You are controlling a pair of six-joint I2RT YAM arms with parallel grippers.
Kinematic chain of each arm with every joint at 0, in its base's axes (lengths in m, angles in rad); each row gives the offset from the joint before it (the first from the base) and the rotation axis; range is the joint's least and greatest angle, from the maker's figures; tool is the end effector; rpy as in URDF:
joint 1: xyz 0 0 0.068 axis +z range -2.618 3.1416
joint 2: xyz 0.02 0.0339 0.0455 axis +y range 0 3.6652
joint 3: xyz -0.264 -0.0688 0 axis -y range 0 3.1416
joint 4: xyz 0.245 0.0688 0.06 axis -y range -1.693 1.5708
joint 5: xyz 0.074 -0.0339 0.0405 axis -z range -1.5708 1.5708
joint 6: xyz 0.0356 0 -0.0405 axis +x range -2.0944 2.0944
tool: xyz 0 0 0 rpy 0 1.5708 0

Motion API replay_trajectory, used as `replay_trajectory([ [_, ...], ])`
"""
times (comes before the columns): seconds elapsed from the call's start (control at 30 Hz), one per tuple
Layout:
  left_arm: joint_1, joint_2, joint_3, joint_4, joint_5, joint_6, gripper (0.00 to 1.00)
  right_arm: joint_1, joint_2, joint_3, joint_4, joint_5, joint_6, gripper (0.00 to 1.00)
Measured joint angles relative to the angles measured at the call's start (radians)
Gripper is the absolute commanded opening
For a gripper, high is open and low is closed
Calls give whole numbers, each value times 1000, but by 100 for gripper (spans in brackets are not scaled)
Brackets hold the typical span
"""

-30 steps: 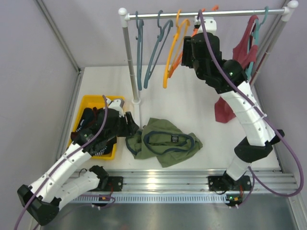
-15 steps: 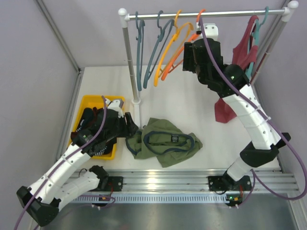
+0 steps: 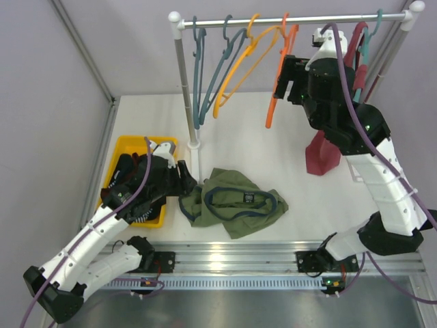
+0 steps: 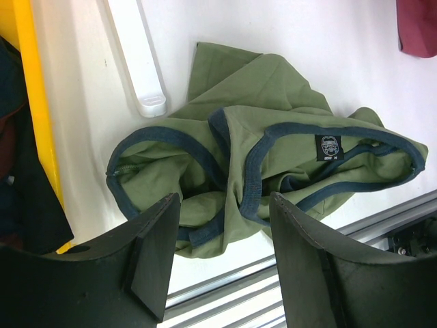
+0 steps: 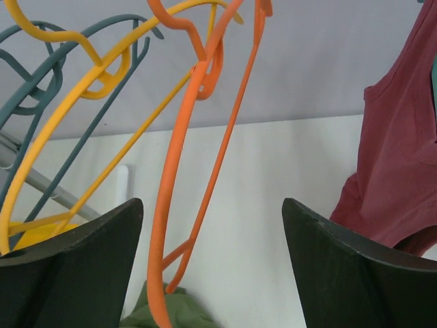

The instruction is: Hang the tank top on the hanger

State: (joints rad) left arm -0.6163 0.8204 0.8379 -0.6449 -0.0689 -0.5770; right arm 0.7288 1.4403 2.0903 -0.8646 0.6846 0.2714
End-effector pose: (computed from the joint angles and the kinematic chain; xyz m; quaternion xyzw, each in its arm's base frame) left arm 0.1422 -0.0977 0.3066 0.0018 0.8904 -0.2298 0.3929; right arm 0.1967 0.1455 0.5497 0.0388 0.7622 0.0540 0.6439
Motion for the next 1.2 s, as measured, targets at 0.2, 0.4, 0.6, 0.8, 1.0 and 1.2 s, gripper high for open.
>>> replay_trajectory([
  [0.2, 0, 0, 0, 0, 0, 0, 61, 0, 73, 119, 25, 3, -30, 87],
  [0.4, 0, 1, 0, 0, 0, 0, 61, -27, 238, 243, 34, -2, -61, 80],
  [0.6, 0, 0, 0, 0, -1, 1, 61, -65, 302, 216, 13, -27, -62, 64],
  [0.8, 0, 1, 0, 0, 0, 0, 61, -67, 269, 187, 6, -40, -60, 58],
  [1.0, 0, 15, 0, 2, 0, 1, 61, -67, 223, 174, -4, -48, -59, 49],
  [1.2, 0, 29, -4, 9, 1, 1, 61, -68, 200, 174, -24, -51, -60, 43],
])
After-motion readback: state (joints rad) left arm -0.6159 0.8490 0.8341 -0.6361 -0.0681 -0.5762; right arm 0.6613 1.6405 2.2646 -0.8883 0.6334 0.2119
